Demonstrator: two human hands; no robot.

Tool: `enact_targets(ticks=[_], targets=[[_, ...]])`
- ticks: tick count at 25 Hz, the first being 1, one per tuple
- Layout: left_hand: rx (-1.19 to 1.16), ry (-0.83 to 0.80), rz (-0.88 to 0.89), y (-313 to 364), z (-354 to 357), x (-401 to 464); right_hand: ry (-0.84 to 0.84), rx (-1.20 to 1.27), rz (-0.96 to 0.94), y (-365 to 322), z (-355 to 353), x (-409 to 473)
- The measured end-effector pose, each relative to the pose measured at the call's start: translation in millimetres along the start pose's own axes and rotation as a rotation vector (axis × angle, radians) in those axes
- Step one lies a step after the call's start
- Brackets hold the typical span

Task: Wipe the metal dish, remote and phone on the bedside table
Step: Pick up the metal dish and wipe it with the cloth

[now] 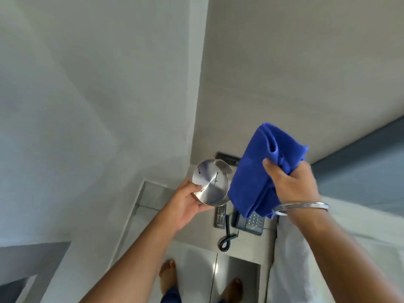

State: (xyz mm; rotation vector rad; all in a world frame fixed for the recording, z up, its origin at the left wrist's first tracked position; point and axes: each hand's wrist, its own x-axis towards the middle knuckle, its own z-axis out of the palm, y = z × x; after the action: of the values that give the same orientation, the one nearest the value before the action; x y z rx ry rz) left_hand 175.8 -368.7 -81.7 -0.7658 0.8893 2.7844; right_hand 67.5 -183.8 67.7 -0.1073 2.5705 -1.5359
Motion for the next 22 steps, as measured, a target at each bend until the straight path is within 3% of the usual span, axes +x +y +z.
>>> enact_targets(ticks=[2,4,7,9,15,22], targets=[[-0.095,-0.116,0.108,28,36,-32,0.060,0.013,-0.224,-56,-23,-3],[-0.127,-0.241,0.216,50,72,-58,-0.043,-0.063,-0.452,-103,-30,-14],[-0.120,-0.404,0.369,72,123,-91,-0.260,-0.507,-0.808,-143,-25,-38],[-0.216,-0.430,0.360,79,149,-109,-0.214,-0.668,-0.967,-156,-25,-49],[-0.351,-0.365,0.368,76,181,-131,-0.403,-0.746,-1.179,-150,-42,-70],[-0.205,-0.404,0.348,55,199,-140,-0.703,-0.619,-0.930,-149,-58,-70]])
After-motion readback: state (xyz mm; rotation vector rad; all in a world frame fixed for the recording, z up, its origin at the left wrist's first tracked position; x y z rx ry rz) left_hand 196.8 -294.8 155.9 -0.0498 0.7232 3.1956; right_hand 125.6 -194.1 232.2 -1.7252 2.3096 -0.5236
